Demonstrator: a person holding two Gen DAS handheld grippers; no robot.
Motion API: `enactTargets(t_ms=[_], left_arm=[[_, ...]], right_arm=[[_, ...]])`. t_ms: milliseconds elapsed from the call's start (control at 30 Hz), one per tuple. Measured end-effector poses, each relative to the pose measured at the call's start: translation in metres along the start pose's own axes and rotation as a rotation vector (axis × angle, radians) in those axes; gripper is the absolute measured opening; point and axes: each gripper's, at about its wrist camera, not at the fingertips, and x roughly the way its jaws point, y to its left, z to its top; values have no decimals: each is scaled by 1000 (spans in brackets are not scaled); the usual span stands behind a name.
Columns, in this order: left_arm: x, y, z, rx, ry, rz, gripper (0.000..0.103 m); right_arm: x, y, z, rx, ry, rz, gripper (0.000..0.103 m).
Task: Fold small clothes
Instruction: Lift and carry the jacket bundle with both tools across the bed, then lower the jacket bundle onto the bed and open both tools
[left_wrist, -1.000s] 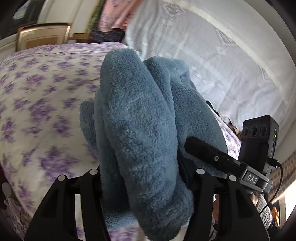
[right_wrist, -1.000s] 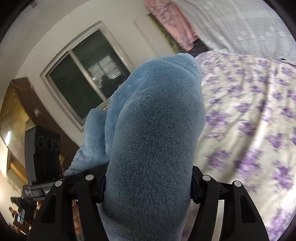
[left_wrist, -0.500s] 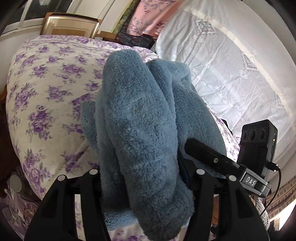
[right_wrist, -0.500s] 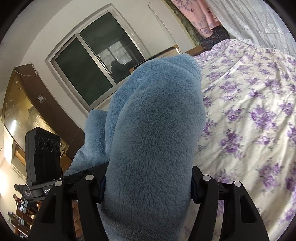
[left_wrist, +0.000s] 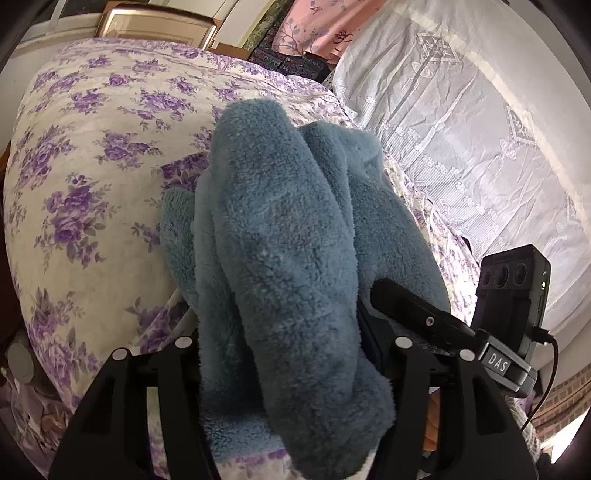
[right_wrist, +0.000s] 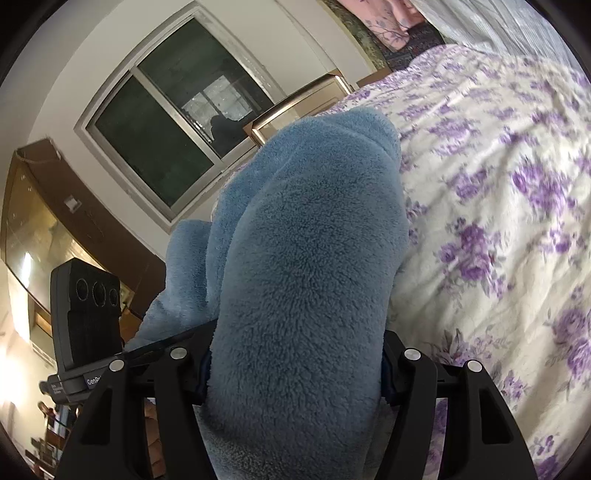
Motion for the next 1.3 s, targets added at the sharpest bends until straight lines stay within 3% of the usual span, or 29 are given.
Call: enactTargets(t_ms=[400, 633, 733, 900, 1067, 1167, 1233, 1300], left_arm=[[19, -11, -9, 102, -43, 153, 87], [16, -10, -9, 90, -39, 161, 89], [-5, -14, -7, 100, -59, 181, 90], [-42, -4, 3, 77, -186, 291, 93], [-23, 16, 3, 28, -132, 314, 99], [-14, 10, 1, 60, -134, 367, 99], [-13, 10, 0, 58, -134, 370, 99], [-11, 10, 0, 57, -126, 376, 99]], right_arm=[[8, -23, -9, 71, 24, -2, 68], [1, -22, -10, 58, 7, -17, 70], [-10, -16, -13, 26, -34, -32, 72], [-23, 5, -16, -83, -113, -118, 71], [-39, 11, -18, -109, -228, -194, 72], [-53, 13, -17, -123, -319, -244, 71], [-37, 13, -15, -159, -216, -287, 57], [-25, 10, -15, -161, -166, -324, 54]])
